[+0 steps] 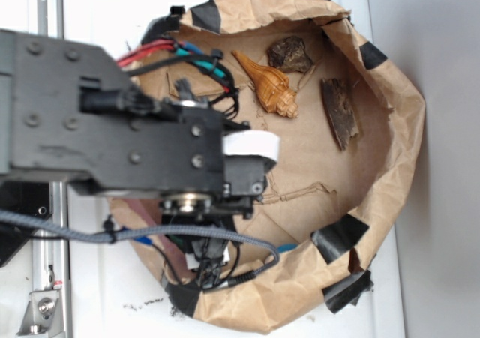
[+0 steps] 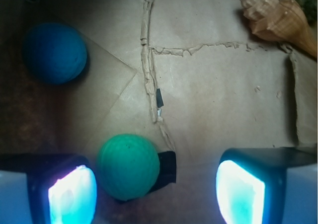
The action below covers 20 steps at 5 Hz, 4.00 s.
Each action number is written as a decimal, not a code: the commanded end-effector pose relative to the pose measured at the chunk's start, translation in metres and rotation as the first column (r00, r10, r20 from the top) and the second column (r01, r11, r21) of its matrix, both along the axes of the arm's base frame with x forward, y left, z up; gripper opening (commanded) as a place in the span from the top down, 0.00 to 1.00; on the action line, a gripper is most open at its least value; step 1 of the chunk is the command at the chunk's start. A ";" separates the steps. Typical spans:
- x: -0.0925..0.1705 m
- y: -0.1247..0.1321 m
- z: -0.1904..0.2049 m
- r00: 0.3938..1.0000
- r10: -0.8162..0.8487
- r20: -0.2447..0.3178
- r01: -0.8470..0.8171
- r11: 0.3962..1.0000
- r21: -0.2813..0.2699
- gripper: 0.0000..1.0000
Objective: Grab the green ball.
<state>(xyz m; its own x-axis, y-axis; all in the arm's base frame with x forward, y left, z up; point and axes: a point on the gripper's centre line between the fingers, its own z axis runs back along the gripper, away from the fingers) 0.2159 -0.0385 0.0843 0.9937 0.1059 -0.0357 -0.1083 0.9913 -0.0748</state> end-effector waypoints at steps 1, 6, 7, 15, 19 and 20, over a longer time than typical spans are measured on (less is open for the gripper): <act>0.022 0.037 0.027 0.991 0.120 0.060 -0.116 0.991 -0.071 0.00; 0.003 -0.018 0.002 0.999 -0.024 -0.023 0.023 0.998 -0.063 0.00; -0.005 -0.022 0.002 0.999 -0.029 -0.033 0.026 0.997 -0.073 0.00; 0.000 -0.014 -0.042 0.998 -0.019 -0.053 0.014 0.995 -0.100 0.00; 0.001 -0.011 -0.055 0.999 -0.007 -0.037 0.003 0.994 -0.107 1.00; 0.002 -0.010 -0.053 1.000 0.003 -0.031 -0.006 0.994 -0.111 1.00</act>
